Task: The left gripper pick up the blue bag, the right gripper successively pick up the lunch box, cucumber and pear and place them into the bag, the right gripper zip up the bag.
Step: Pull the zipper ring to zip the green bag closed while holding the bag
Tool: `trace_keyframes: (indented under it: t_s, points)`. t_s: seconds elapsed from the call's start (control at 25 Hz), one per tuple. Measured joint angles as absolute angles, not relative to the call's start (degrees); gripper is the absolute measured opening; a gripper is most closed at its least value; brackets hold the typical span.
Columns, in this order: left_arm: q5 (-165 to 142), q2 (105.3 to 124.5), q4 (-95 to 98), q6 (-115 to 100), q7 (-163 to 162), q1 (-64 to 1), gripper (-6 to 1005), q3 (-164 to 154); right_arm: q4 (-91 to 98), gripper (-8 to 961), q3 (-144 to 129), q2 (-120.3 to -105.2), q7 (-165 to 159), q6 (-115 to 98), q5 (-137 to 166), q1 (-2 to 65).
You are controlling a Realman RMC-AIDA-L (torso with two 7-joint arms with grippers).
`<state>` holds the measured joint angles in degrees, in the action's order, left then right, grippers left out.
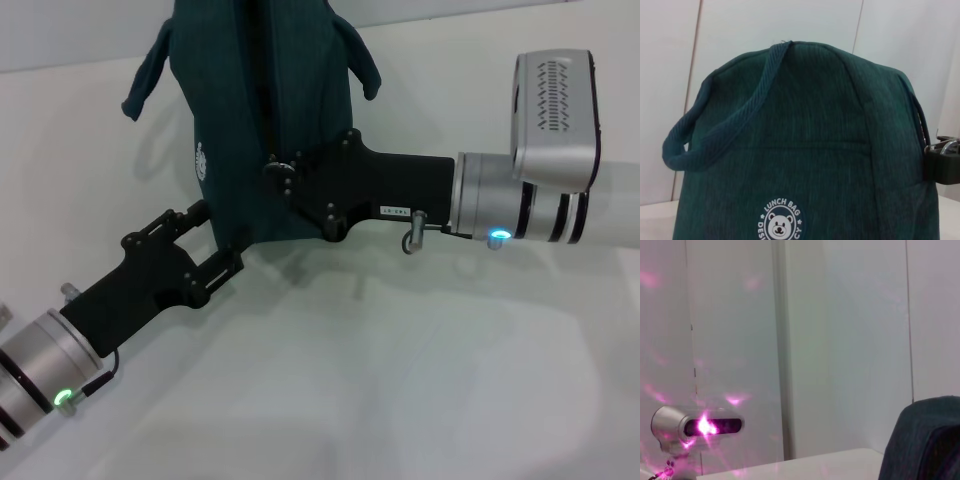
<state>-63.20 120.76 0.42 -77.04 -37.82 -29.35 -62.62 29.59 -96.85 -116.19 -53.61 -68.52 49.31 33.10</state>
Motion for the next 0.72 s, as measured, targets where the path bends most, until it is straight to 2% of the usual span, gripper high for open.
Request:
trace_keyframes:
  t_s: [0.2,0.72]
  points:
    - [-63.2,120.76,0.6,-76.5,-37.6,-29.4,646,-62.6,29.6,43,-96.9,-116.18,-53.6,-68.6,49.3,33.0]
    - [-63.2,120.76,0.5,-76.3,-34.3,-29.8,254,-62.6,29.6,47,-96.6,-116.10,-53.6,-68.6,49.3,32.5]
